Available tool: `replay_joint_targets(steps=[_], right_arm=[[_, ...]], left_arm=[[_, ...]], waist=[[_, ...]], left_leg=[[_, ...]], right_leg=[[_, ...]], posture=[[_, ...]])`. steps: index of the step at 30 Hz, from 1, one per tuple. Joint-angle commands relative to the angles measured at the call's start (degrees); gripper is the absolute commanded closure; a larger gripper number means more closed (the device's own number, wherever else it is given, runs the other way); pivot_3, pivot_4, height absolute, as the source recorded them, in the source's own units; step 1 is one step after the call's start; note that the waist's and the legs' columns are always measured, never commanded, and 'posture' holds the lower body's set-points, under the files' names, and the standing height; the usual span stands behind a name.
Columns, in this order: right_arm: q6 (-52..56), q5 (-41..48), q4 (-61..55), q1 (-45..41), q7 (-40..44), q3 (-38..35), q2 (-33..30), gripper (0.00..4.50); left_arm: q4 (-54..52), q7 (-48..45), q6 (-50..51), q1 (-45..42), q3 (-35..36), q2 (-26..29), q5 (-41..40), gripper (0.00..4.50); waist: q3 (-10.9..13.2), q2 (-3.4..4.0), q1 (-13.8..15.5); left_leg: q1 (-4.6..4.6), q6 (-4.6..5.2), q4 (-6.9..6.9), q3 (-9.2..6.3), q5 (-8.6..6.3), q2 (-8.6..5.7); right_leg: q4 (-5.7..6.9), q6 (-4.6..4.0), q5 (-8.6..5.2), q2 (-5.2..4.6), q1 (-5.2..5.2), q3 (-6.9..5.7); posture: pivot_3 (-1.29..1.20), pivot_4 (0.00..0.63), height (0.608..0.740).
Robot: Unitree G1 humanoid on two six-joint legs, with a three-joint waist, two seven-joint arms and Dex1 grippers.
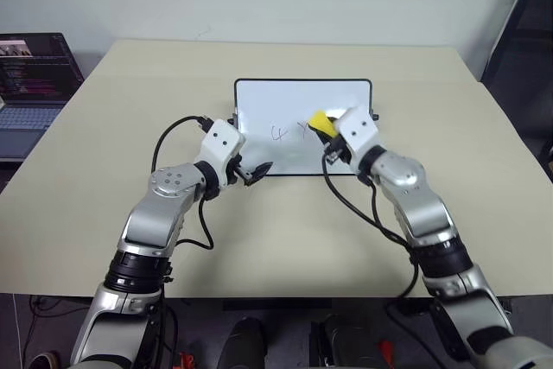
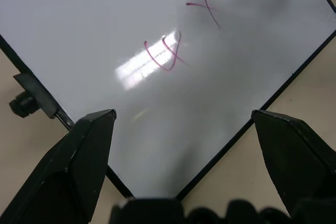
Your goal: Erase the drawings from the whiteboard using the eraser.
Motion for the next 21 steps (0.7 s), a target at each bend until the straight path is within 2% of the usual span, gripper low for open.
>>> replay_joint_targets(steps=[1,6,17,21], right_arm=[[0.18,-1.35,5.66,-5.22,1.52,1.88,1.25,3.42],[-1.76,-3.31,13.90,-9.72,1.79,3.70,2.58,3.42],[-5.12,-3.82,26.57,-15.98,-0.99,1.81,4.32,3.42],[-4.26,-4.29,27.41,-14.52,-0.28,2.26,3.29,3.42]], left_arm=[[-4.67,-0.06,1.19,-1.10,-0.13,0.41,-0.03,0.00],[-8.09,0.16,4.27,-2.25,-0.62,0.25,-0.46,0.00],[-9.21,-0.13,6.00,-4.11,-1.79,0.22,-0.56,0.00],[-9.72,-0.28,5.99,-3.66,-2.09,0.34,-0.66,0.00]], waist=[[0.00,0.00,0.00],[0.00,0.00,0.06],[0.00,0.01,0.01],[0.00,0.01,0.00]], left_leg=[[-0.02,0.00,0.00,-0.01,0.00,0.00],[-0.11,0.00,0.01,-0.05,0.00,-0.02],[-0.12,0.00,0.02,-0.18,0.00,-0.03],[-0.10,0.00,0.03,-0.18,0.00,-0.03]], right_leg=[[-0.01,0.00,0.00,-0.01,-0.01,0.00],[-0.02,-0.01,0.00,-0.05,-0.06,0.01],[0.00,-0.01,0.01,-0.05,-0.06,-0.01],[0.03,-0.02,0.01,-0.05,-0.05,0.00]], posture=[[0.00,0.150,0.740],[0.00,0.150,0.740],[0.00,0.150,0.740],[0.00,0.150,0.740]])
